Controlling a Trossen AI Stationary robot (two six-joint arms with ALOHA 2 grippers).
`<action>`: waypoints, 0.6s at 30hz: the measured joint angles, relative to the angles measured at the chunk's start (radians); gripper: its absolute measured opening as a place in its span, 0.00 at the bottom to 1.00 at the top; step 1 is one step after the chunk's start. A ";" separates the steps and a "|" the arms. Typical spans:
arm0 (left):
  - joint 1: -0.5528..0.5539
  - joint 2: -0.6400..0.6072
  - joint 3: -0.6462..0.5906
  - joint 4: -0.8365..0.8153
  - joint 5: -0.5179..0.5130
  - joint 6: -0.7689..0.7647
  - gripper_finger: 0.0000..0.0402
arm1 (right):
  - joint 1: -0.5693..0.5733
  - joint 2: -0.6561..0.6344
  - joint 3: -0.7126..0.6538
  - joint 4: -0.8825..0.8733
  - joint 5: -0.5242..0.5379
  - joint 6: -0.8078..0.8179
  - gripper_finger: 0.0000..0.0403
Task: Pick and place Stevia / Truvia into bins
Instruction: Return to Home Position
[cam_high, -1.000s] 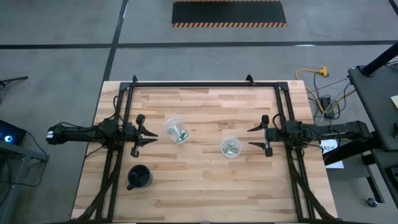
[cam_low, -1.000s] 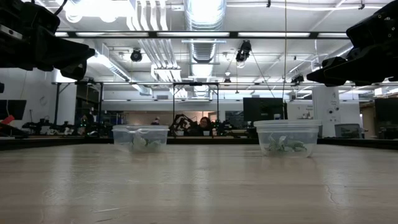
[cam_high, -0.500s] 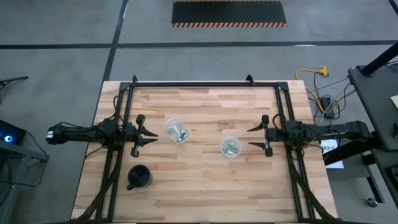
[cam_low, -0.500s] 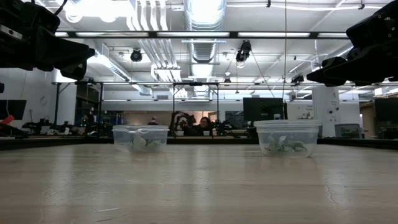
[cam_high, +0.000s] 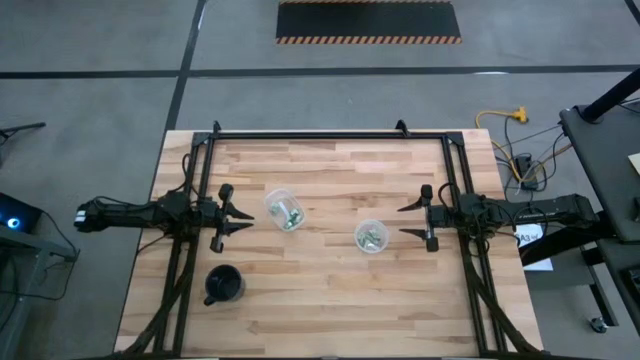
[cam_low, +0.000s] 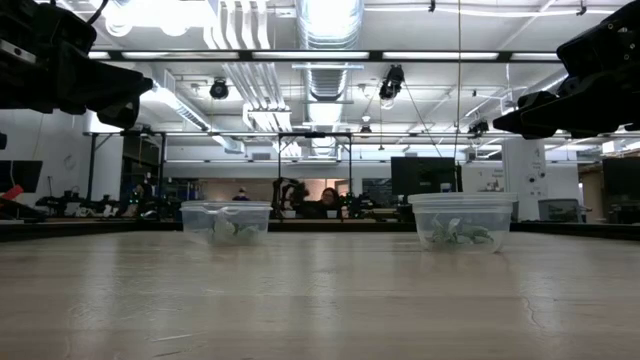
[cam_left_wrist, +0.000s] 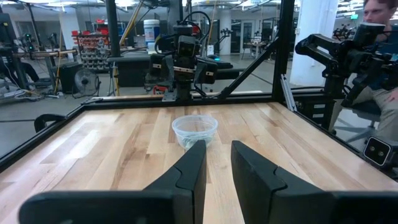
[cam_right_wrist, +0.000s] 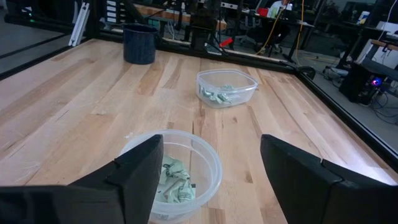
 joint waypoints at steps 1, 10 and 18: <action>0.000 0.000 0.000 0.000 0.000 0.000 0.14 | 0.000 0.000 0.000 0.000 0.000 0.000 0.65; 0.000 0.000 0.000 0.000 0.000 0.000 0.14 | 0.000 0.000 0.000 0.000 0.000 0.000 0.63; 0.000 0.000 0.000 0.000 0.000 0.000 0.14 | 0.000 0.000 0.000 0.000 0.000 0.000 0.64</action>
